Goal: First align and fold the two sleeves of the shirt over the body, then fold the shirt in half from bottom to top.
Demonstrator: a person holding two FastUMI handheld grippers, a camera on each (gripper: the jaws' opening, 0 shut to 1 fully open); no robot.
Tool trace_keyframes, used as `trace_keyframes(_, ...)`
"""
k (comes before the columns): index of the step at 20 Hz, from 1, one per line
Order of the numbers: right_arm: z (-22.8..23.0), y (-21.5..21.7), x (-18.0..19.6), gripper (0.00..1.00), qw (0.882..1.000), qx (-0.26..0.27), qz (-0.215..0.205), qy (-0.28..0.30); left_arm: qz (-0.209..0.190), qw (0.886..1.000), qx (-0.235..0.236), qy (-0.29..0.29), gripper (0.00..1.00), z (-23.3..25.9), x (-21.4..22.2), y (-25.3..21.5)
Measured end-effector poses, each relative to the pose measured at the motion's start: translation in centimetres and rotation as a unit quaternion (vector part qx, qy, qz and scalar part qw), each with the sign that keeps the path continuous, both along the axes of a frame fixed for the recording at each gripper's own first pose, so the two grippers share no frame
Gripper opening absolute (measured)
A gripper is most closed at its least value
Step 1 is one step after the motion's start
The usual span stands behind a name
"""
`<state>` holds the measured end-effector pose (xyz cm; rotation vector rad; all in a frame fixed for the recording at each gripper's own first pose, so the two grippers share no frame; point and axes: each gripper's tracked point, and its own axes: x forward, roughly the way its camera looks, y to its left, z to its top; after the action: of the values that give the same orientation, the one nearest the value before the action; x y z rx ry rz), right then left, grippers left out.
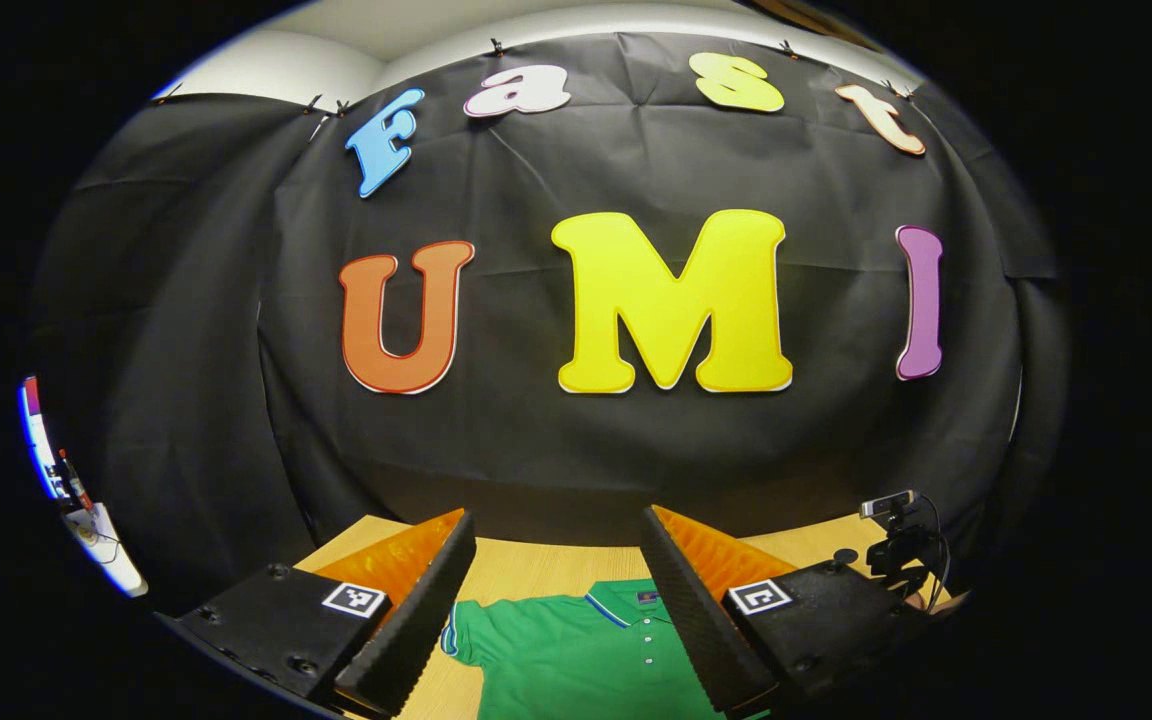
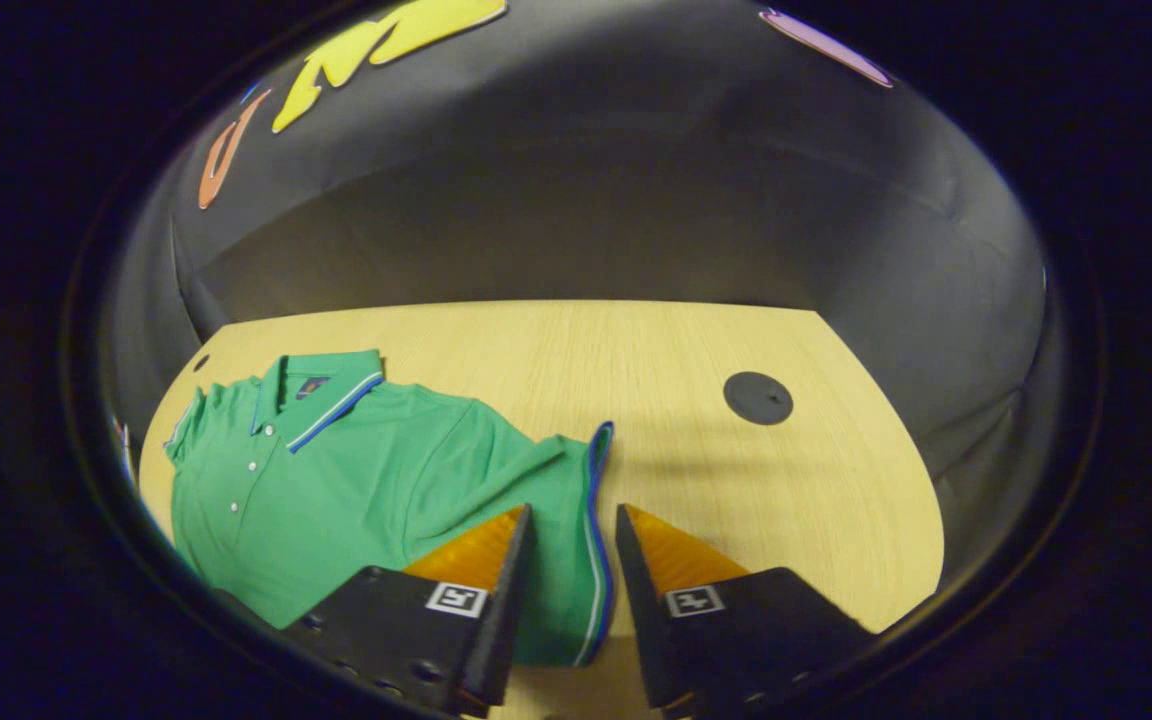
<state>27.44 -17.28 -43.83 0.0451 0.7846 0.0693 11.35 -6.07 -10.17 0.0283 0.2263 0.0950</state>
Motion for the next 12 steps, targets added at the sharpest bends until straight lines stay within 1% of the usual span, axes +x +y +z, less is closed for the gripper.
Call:
trace_keyframes(1, 0.2, 0.3, -0.1, 0.35, 1.0, 0.01, 0.0, 0.002, 0.0, 1.0, 0.0, -0.001, 1.0, 0.1, -0.1, -0.1)
trace_keyframes(2, 0.1, 0.6, 0.0, 0.29, 1.0, 0.021, -0.004, 0.004, -0.002, 1.0, 0.0, -0.002, 1.0, 0.3, -0.1, 0.0)
trace_keyframes(3, 0.0, 0.6, 0.0, 0.08, 1.0, 0.027, -0.008, 0.006, -0.003, 1.0, 0.002, -0.003, 1.0, 0.3, -0.1, -0.1)
trace_keyframes(4, 0.1, 0.5, 0.0, 0.02, 0.999, 0.03, -0.008, 0.005, -0.003, 1.0, 0.005, -0.003, 1.0, 0.5, -0.1, 0.0)
trace_keyframes(7, 0.5, 0.5, -0.5, 0.0, 0.999, 0.036, -0.009, 0.009, -0.001, 1.0, 0.006, -0.003, 1.0, 0.5, -0.4, 0.4)
trace_keyframes(12, 4.5, 1.5, -0.2, 0.0, 0.998, 0.053, -0.012, -0.012, 0.005, 1.0, 0.002, 0.001, 1.0, 0.1, -1.0, 0.8)
